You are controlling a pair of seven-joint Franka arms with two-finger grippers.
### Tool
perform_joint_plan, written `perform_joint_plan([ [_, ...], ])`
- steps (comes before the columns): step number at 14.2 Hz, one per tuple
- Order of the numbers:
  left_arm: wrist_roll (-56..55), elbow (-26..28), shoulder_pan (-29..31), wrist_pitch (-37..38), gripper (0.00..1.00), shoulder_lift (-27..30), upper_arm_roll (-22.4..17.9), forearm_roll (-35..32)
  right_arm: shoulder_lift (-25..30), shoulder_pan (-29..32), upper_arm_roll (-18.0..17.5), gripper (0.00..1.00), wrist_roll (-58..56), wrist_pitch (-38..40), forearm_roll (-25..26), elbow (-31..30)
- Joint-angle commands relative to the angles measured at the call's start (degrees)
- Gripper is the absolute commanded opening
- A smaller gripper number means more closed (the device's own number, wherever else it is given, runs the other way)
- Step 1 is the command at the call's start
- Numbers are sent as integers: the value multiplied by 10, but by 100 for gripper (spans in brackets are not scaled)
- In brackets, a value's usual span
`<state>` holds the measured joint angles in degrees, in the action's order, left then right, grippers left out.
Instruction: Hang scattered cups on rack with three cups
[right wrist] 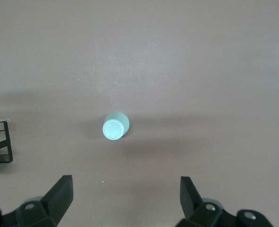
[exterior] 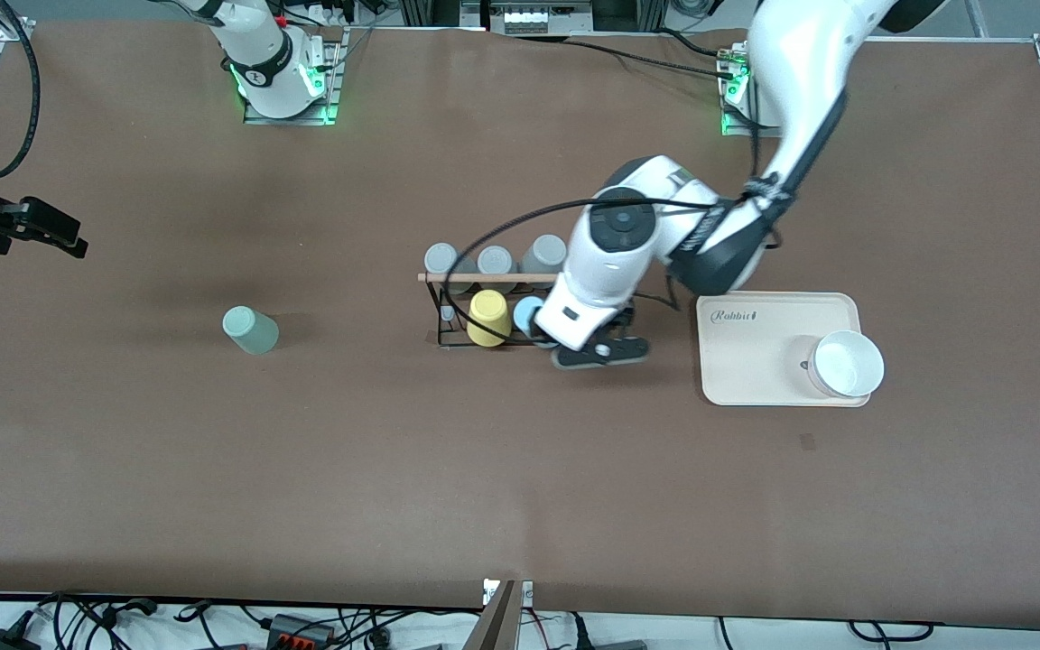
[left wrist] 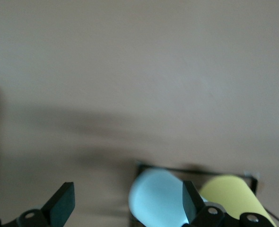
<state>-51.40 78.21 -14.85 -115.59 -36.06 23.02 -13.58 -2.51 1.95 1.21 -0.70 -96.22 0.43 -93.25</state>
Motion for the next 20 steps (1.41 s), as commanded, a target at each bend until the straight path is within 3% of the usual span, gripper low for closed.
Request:
perform_joint_plan([
  [1,50,-30,80,110,100,70,5,-9,0,0,-1,100,-9,8,5,9],
  [3,133,-28,143,171,100,115,7,0,0,0,-1,100,-8,8,5,9],
  [6,221,-34,225,193,100,165,18,6,0,0,-1,100,-8,9,5,9],
  [9,359,-24,293,230,100,180,16,40,-1,0,-1,100,-8,9,5,9],
  [12,390,1,346,220,100,191,19,52,-1,-1,-2,100,-6,9,-1,8],
  [17,433,187,383,101,100,309,29,58,-7,-10,-2,100,3,9,-1,7],
  [20,469,219,416,69,100,325,29,92,-35,-20,-2,100,1,9,0,6],
])
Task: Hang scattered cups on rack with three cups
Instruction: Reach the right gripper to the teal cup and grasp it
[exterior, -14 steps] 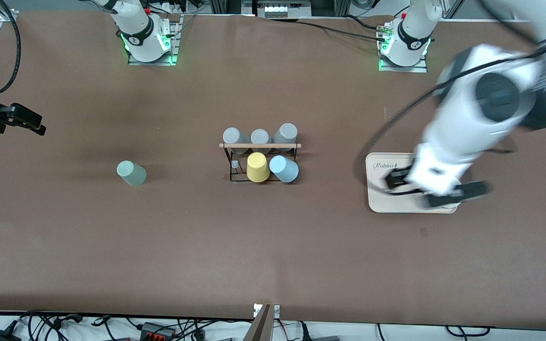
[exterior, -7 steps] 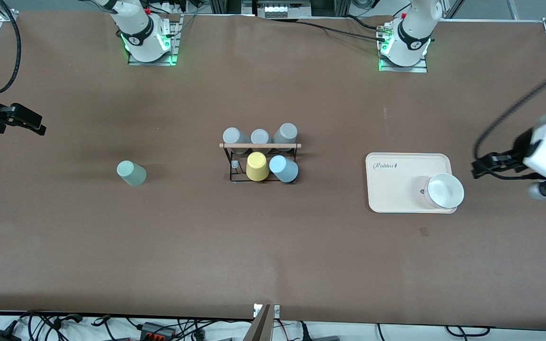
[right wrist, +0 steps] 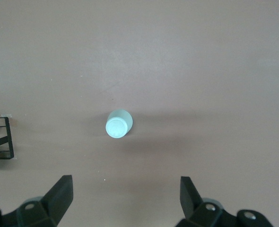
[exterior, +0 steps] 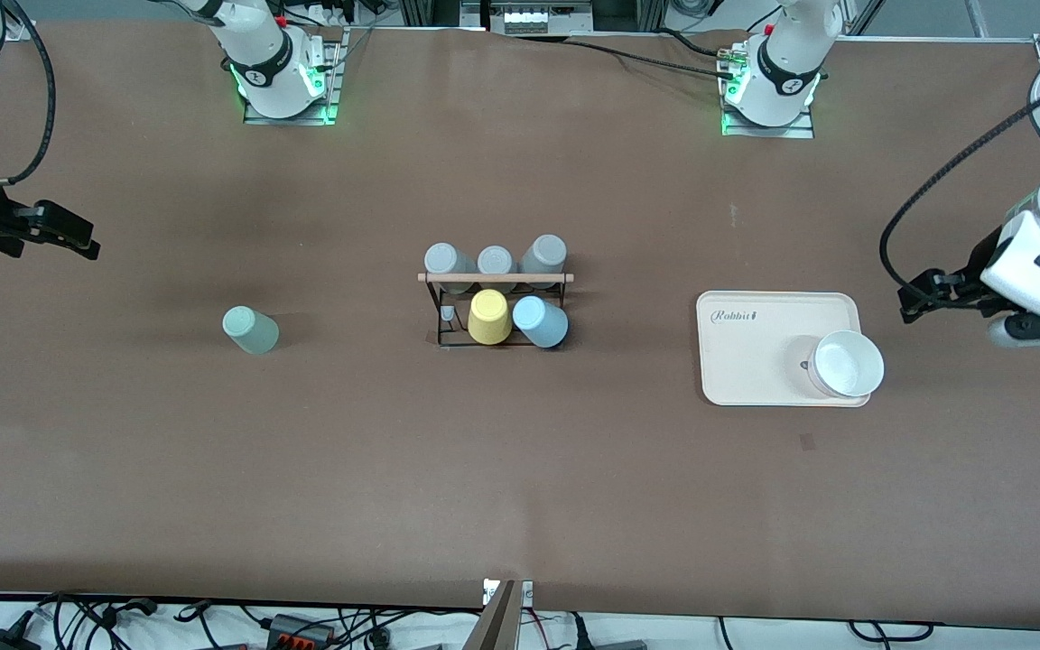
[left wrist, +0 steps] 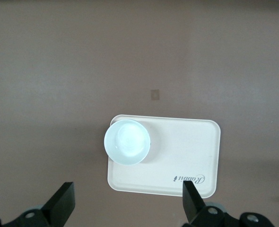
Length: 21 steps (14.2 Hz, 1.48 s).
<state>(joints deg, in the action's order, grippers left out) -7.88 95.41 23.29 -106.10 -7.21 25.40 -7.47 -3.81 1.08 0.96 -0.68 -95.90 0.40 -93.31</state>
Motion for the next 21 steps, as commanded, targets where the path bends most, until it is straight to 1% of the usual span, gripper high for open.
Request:
perform_joint_plan([
  [1,34,47,34,-29,100,37,5,37,-46,-16,1,100,-7,6,5,7],
  [4,25,49,32,-20,100,47,18,37,-70,-13,1,100,-8,22,0,5],
  [6,26,48,33,0,100,48,20,38,-86,-28,1,100,1,5,9,-9],
  [8,32,45,31,0,100,48,20,37,-100,-42,2,100,3,-39,27,-37],
  [9,33,45,29,0,100,48,20,37,-100,-43,2,100,10,-67,28,-64],
  [11,34,43,28,1,100,47,21,37,-104,-53,2,100,61,-127,29,-113],
  [13,30,30,27,3,100,39,29,37,-124,-55,1,100,67,-187,29,-143],
  [16,30,30,27,4,100,38,30,37,-149,-55,1,100,69,-251,27,-177],
  [18,26,30,26,12,100,39,31,37,-165,-54,0,100,69,-270,24,-189],
  [19,25,30,26,27,100,40,40,37,-174,-54,0,100,69,-272,24,-189],
  [21,25,28,28,25,100,38,43,36,-189,-56,0,100,70,-290,20,-190],
])
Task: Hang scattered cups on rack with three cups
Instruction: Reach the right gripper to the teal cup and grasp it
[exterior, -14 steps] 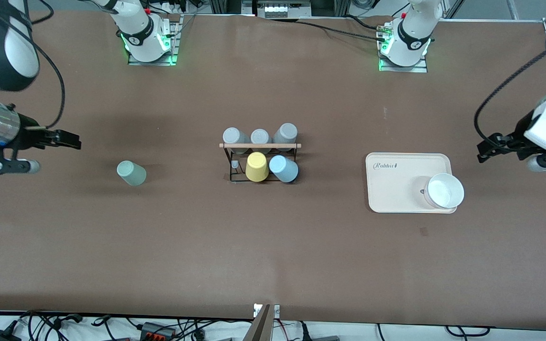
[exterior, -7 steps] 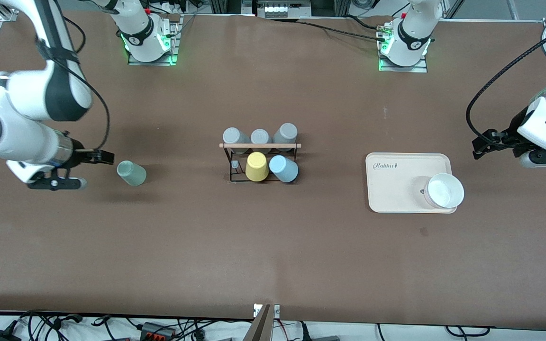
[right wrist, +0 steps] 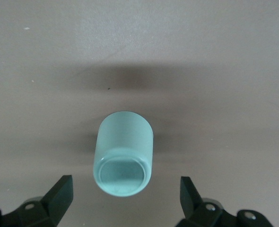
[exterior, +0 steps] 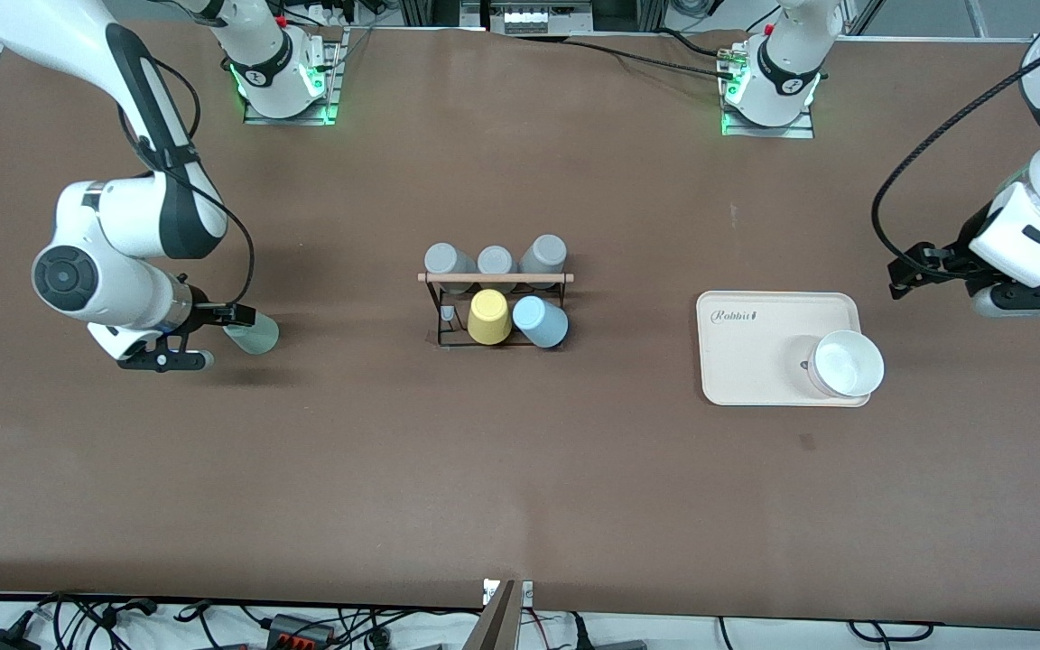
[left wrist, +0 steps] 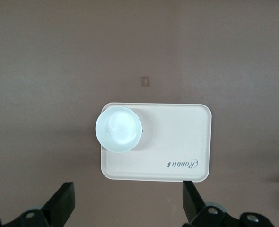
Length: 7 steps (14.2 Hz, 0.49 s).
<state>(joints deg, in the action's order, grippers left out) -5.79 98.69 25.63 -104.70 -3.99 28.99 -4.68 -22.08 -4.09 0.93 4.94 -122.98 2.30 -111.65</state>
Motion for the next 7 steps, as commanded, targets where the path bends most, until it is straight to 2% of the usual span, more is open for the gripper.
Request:
perform_joint_plan([
  [1,5,-11,8,12,100,5,6,7,-17,-5,-1,100,14,-27,0,-7],
  [3,10,-11,12,12,100,1,5,9,-31,-4,-2,100,14,-48,0,-8],
  [7,13,-10,16,13,100,1,5,10,-38,-4,-3,100,15,-43,-1,-8],
])
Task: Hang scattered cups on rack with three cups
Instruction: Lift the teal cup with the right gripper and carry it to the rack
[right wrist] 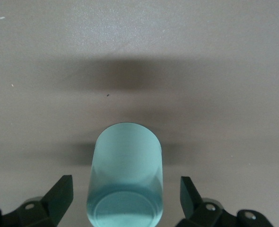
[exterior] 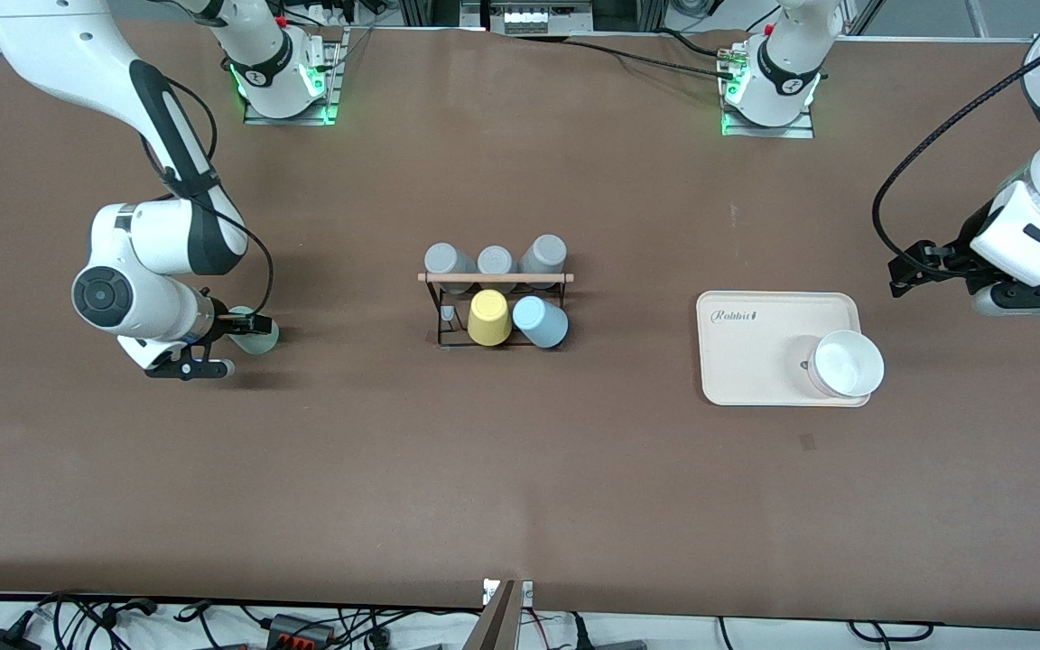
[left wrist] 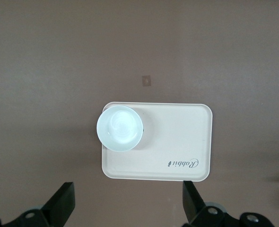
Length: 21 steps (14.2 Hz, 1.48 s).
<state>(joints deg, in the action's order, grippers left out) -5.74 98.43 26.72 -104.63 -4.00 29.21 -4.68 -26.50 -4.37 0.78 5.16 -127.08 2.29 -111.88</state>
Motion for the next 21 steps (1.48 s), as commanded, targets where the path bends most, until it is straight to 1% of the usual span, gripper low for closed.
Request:
perform_joint_plan([
  [1,13,-4,5,14,100,3,2,10,7,-2,-2,100,12,0,-1,-7],
  [2,13,-6,4,14,100,3,2,10,7,-1,-2,100,11,4,-1,-7],
  [5,13,-7,4,18,100,4,3,10,7,0,-2,87,5,14,-1,-6],
  [6,13,-8,4,18,100,4,3,10,7,0,-2,73,4,19,-1,-5],
  [7,13,-8,4,18,100,4,3,10,7,-1,-2,55,4,21,-1,-3],
  [8,12,-8,5,18,100,4,3,10,8,-2,-3,40,3,25,-1,2],
  [9,13,-8,5,18,100,4,3,10,11,-4,-5,29,3,35,-1,16],
  [10,13,-9,5,19,100,4,3,10,13,-4,-15,24,1,59,-1,42],
  [11,13,-9,4,19,100,5,3,10,13,-4,-23,23,2,96,-1,79],
  [12,13,-9,4,19,100,5,3,10,11,-4,-38,20,3,142,-1,125],
  [13,13,-9,5,19,100,5,3,10,10,-9,-55,20,6,185,-1,171],
  [15,13,-9,5,20,100,5,2,10,0,-40,-68,19,20,225,-19,240],
  [16,13,-10,5,19,100,4,2,10,-4,-57,-68,19,47,226,-32,258],
  [19,13,-10,4,19,100,3,1,10,-4,-118,-70,18,148,226,-58,271],
  [21,13,-10,5,20,100,3,2,10,-7,-152,-70,18,222,226,-69,292],
])
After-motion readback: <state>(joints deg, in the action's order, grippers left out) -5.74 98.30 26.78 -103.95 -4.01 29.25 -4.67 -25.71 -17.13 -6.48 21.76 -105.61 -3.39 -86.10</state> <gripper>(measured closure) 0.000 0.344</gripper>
